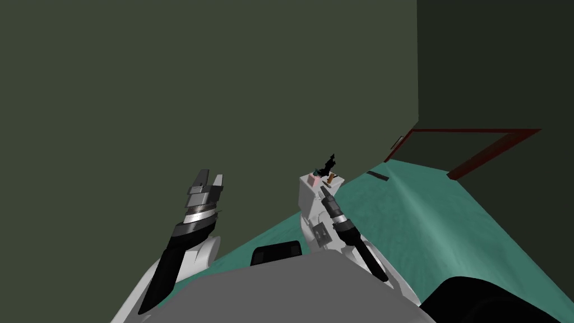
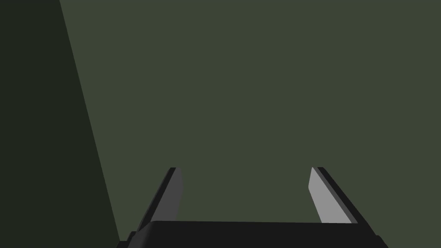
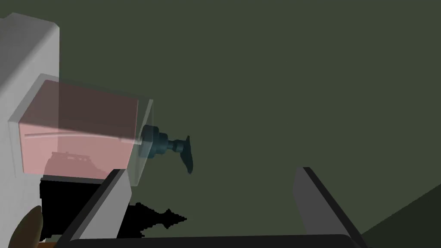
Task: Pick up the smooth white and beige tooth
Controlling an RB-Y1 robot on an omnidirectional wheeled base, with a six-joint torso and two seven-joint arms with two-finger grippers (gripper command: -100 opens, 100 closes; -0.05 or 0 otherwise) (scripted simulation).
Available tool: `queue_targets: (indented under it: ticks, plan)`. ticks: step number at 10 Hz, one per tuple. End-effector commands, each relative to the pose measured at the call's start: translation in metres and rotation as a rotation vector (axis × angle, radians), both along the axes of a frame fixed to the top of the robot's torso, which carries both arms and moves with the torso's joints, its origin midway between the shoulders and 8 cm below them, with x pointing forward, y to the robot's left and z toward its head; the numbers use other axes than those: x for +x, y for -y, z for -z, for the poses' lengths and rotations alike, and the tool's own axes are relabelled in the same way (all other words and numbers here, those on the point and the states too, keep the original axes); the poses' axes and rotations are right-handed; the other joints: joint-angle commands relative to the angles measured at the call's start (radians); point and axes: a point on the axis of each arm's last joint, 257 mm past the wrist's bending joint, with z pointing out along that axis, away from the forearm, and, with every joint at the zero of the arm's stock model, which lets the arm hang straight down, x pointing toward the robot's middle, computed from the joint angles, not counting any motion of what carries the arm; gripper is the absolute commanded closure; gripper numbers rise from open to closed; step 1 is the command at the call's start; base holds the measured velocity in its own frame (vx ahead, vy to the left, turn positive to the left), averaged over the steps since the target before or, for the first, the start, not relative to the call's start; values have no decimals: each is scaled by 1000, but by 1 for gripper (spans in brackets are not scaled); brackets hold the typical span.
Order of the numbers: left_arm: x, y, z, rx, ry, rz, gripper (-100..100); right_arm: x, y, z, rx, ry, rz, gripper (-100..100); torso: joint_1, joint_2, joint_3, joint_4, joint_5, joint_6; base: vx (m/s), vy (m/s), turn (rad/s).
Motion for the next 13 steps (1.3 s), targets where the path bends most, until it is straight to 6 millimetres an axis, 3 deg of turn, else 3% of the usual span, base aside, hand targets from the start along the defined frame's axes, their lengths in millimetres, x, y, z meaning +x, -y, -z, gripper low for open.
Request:
queue_targets:
  ticks: [1, 2, 3, 4, 5, 6, 7, 8, 9, 11, 12, 13]
  plan:
    - [0, 0, 0, 0, 0, 0, 0, -10, 12, 35, -43, -89, 2, -100, 0, 0, 0, 0, 0, 0, -10, 38, 69]
    - [0, 0, 0, 0, 0, 0, 0, -9, 11, 35, -62, -94, -12, -100, 0, 0, 0, 0, 0, 0, -9, 31, 35]
    - [0, 0, 0, 0, 0, 0, 0, -20, 22, 64, -95, -171, -4, -100, 0, 0, 0, 0, 0, 0, -12, 36, 78]
    - [0, 0, 0, 0, 0, 0, 0, -20, 22, 64, -114, -176, -18, -100, 0, 0, 0, 0, 0, 0, -15, 34, 41]
    - [0, 0, 0, 0, 0, 0, 0, -33, 35, 93, -147, -254, -11, -100, 0, 0, 0, 0, 0, 0, -13, 40, 90]
    - [0, 0, 0, 0, 0, 0, 0, -33, 35, 92, -167, -259, -26, -100, 0, 0, 0, 0, 0, 0, -13, 40, 32]
    - [0, 0, 0, 0, 0, 0, 0, -49, 49, 119, -200, -335, -17, -100, 0, 0, 0, 0, 0, 0, -9, 53, 83]
    - [0, 0, 0, 0, 0, 0, 0, -49, 49, 119, -216, -340, -29, -100, 1, 0, 0, 0, 0, 0, -9, 40, 36]
    - [0, 0, 0, 0, 0, 0, 0, -67, 64, 144, -249, -414, -21, -100, 0, 0, 0, 0, 0, 0, -6, 39, 75]
    - [0, 0, 0, 0, 0, 0, 0, -67, 66, 144, -278, -424, -40, -100, 0, 0, 0, 0, 0, 0, -4, 26, 20]
    - [0, 0, 0, 0, 0, 0, 0, -87, 84, 167, -320, -502, -36, -100, -1, -1, 0, 0, 0, 0, -3, 28, 100]
    - [0, 0, 0, 0, 0, 0, 0, -86, 85, 167, -334, -505, -47, -100, -1, -1, 0, 0, 0, 0, -1, 26, 46]
